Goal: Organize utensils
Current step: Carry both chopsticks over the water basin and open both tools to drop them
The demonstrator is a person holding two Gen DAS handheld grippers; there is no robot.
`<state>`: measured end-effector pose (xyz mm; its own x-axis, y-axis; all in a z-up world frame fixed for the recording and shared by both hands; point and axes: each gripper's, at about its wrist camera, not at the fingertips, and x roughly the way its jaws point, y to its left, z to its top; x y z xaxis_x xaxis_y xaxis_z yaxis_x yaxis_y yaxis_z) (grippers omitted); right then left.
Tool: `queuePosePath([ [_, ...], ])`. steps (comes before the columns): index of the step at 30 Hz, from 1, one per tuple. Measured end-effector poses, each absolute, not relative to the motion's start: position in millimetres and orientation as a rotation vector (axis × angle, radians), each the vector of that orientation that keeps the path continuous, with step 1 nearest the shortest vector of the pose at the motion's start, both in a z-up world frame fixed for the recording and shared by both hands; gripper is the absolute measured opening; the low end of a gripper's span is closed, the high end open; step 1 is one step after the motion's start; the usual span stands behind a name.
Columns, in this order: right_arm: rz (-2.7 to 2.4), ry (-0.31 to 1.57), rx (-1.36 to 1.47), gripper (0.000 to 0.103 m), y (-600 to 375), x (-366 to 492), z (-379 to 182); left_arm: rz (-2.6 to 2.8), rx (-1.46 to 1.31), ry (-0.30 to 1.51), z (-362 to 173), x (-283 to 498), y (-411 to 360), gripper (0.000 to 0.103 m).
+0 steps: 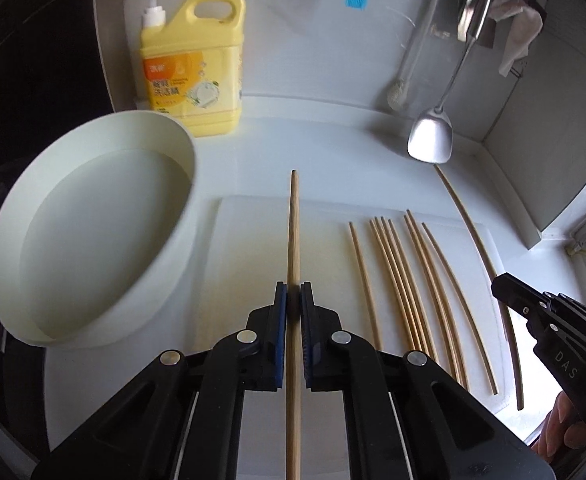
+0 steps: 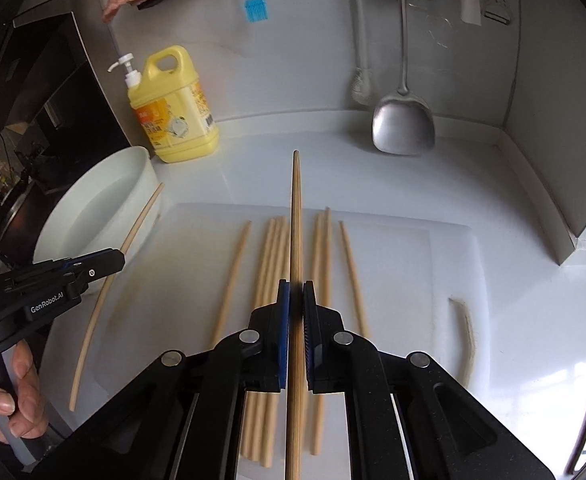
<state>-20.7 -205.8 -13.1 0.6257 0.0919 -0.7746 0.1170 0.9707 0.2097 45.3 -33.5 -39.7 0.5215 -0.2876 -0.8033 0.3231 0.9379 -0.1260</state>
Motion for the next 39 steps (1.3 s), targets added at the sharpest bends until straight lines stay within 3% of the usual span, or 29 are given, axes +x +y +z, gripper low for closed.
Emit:
queuePosePath([
  [8, 0.153, 0.823, 0.255, 0.006, -119, 37, 28, -0.229, 0.014, 0.877, 3, 71, 54, 0.007],
  [16, 0.264, 0.861, 0.272, 0.006, -36, 121, 23, -0.126, 0.003, 0.844, 15, 127, 140, 0.007],
  [39, 0.169, 1.134, 0.317, 0.006, 30, 210, -65, -0.189, -0.017, 1.062, -82, 229, 164, 0.007],
])
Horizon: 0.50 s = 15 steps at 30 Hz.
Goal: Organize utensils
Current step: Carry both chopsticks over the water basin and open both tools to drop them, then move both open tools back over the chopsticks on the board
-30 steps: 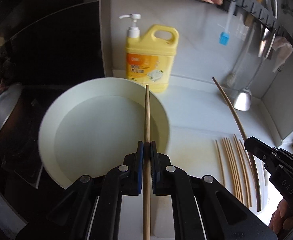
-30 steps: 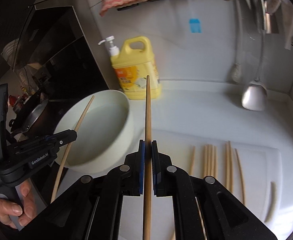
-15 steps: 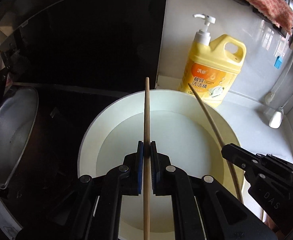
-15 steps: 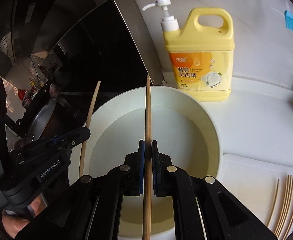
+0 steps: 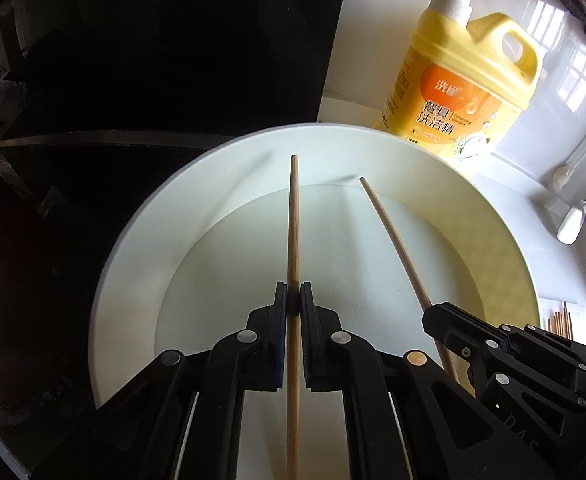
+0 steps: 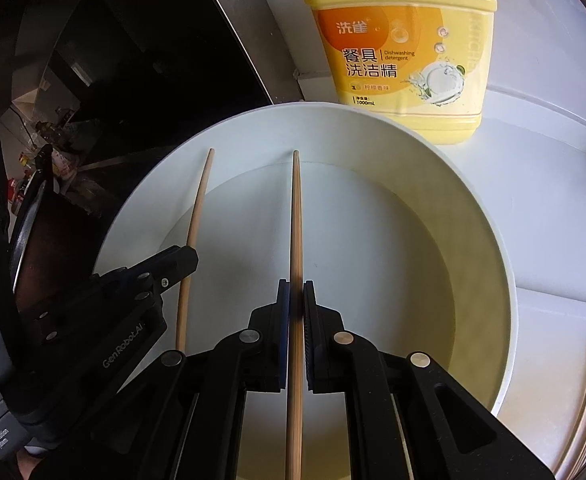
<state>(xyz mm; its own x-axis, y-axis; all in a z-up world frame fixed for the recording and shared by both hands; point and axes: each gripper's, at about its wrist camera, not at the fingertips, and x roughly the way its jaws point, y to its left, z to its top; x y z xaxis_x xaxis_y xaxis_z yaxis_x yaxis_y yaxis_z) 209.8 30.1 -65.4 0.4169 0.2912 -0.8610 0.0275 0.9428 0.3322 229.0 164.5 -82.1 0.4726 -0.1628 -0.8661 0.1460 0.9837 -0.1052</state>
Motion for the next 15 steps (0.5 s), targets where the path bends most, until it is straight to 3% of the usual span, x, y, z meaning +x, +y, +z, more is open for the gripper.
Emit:
queuePosePath([
  [10, 0.129, 1.139, 0.295, 0.007, 25, 209, -64, -0.12, 0.013, 1.113, -84, 226, 169, 0.011],
  [12, 0.121, 1.119, 0.286, 0.011, 22, 206, -58, -0.098, 0.006, 1.101, -79, 223, 173, 0.035],
  [13, 0.117, 1.108, 0.276, 0.012, 19, 202, -54, -0.083, 0.002, 1.086, -75, 221, 176, 0.062],
  [14, 0.112, 1.099, 0.27, 0.014, 19, 201, -51, -0.068, -0.001, 1.058, -70, 217, 179, 0.072],
  [15, 0.113, 1.088, 0.273, 0.021, 17, 199, -48, -0.062, -0.004, 1.035, -65, 213, 181, 0.071],
])
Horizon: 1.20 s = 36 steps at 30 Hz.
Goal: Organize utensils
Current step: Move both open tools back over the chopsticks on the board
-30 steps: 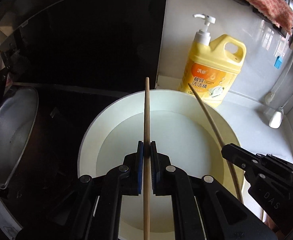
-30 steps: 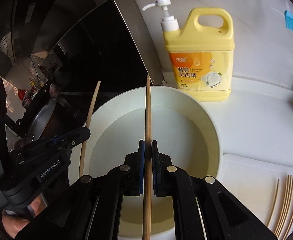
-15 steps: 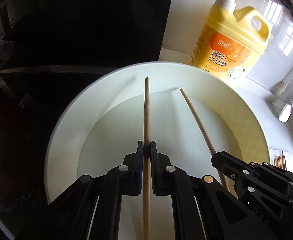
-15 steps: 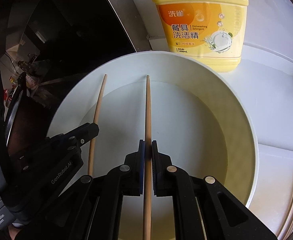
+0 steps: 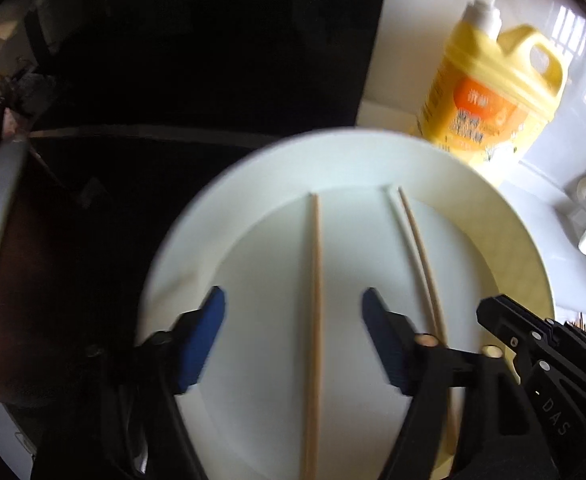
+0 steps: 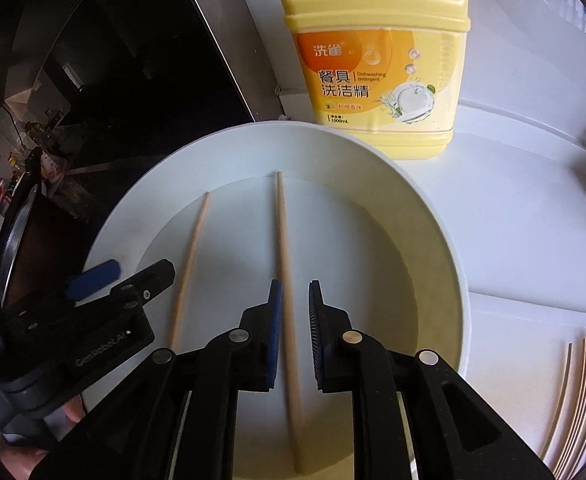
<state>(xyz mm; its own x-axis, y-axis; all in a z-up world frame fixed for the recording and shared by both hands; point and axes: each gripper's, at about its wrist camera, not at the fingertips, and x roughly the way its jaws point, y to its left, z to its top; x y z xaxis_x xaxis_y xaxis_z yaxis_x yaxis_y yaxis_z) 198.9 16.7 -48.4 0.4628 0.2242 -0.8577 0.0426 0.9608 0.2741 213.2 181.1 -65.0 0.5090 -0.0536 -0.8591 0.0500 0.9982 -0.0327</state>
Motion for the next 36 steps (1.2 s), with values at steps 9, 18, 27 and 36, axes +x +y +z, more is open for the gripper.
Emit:
queuePosePath([
  [9, 0.107, 1.034, 0.278, 0.036, 5, 176, -32, -0.023, 0.002, 1.024, -49, 201, 188, 0.079],
  [18, 0.096, 0.995, 0.29, 0.051, -7, 142, -22, -0.053, 0.023, 1.025, -39, 169, 175, 0.085],
  [27, 0.048, 0.962, 0.299, 0.06, -37, 90, -14, -0.103, 0.064, 1.018, -31, 131, 143, 0.088],
  [36, -0.063, 0.946, 0.25, 0.061, -92, 26, -12, -0.202, 0.072, 1.0, -23, 89, 86, 0.093],
])
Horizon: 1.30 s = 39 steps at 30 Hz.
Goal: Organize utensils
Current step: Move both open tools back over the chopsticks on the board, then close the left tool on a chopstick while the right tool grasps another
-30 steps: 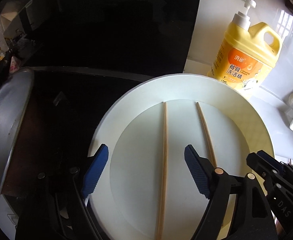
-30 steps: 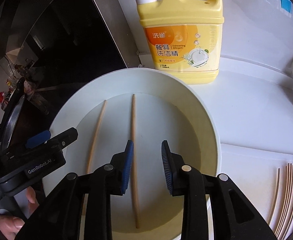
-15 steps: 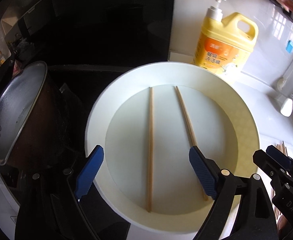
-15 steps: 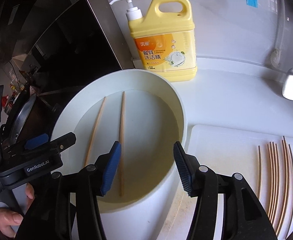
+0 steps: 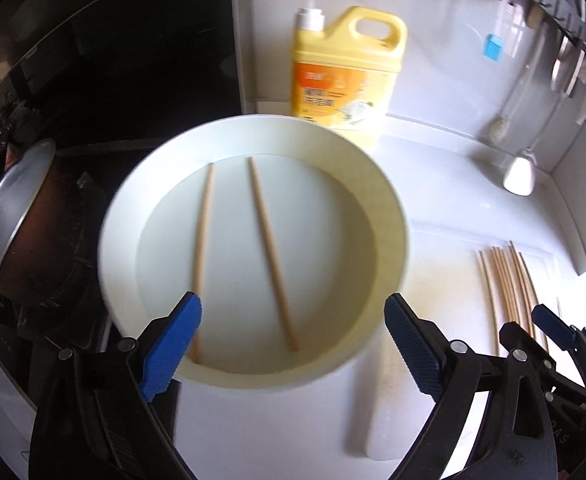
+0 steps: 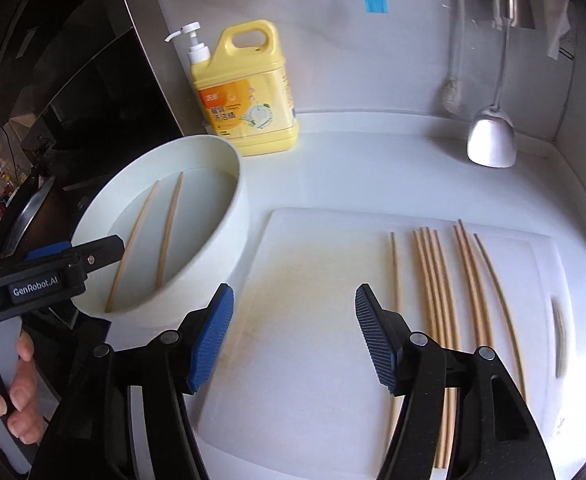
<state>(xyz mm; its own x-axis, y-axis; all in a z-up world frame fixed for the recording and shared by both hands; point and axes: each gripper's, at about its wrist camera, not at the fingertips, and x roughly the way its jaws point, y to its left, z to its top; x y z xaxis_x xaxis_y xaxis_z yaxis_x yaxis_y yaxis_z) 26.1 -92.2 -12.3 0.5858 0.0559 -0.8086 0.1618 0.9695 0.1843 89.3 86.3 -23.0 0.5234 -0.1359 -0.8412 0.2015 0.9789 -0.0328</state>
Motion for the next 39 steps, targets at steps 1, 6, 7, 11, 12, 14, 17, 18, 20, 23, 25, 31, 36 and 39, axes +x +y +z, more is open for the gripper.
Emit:
queuePosePath([
  [1, -0.078, 0.948, 0.247, 0.061, -99, 20, -14, -0.212, 0.076, 1.002, -24, 86, 78, 0.094],
  [6, -0.172, 0.955, 0.251, 0.061, -144, -16, -19, -0.258, 0.094, 0.999, -23, 63, 41, 0.095],
  [7, -0.189, 0.954, 0.252, 0.061, -154, -24, -19, -0.263, 0.095, 0.995, -23, 59, 34, 0.095],
  [11, -0.251, 0.956, 0.23, 0.061, -185, -46, -23, -0.286, 0.107, 0.982, -27, 45, 6, 0.096],
  [12, -0.261, 0.958, 0.227, 0.061, -193, -50, -25, -0.29, 0.116, 0.985, -29, 43, 0, 0.096],
  [14, -0.277, 0.962, 0.228, 0.061, -206, -55, -30, -0.298, 0.131, 0.993, -33, 38, -14, 0.096],
  [17, -0.283, 0.962, 0.229, 0.061, -222, -61, -37, -0.306, 0.14, 0.992, -41, 30, -33, 0.096],
  [18, -0.284, 0.964, 0.222, 0.061, -226, -61, -40, -0.305, 0.143, 0.992, -45, 28, -39, 0.096],
  [20, -0.28, 0.968, 0.215, 0.061, -233, -62, -47, -0.307, 0.143, 1.005, -54, 24, -50, 0.096],
  [23, -0.266, 0.976, 0.21, 0.061, -242, -61, -57, -0.304, 0.138, 1.028, -70, 21, -64, 0.096],
  [25, -0.254, 0.979, 0.206, 0.061, -246, -60, -62, -0.296, 0.142, 1.044, -80, 21, -72, 0.096],
  [31, -0.207, 0.979, 0.192, 0.061, -252, -54, -73, -0.26, 0.136, 1.051, -96, 22, -84, 0.096],
  [36, -0.185, 0.977, 0.171, 0.061, -255, -52, -79, -0.231, 0.118, 1.075, -107, 25, -83, 0.096],
  [39, -0.175, 0.979, 0.165, 0.061, -257, -53, -83, -0.22, 0.114, 1.076, -110, 25, -84, 0.096],
])
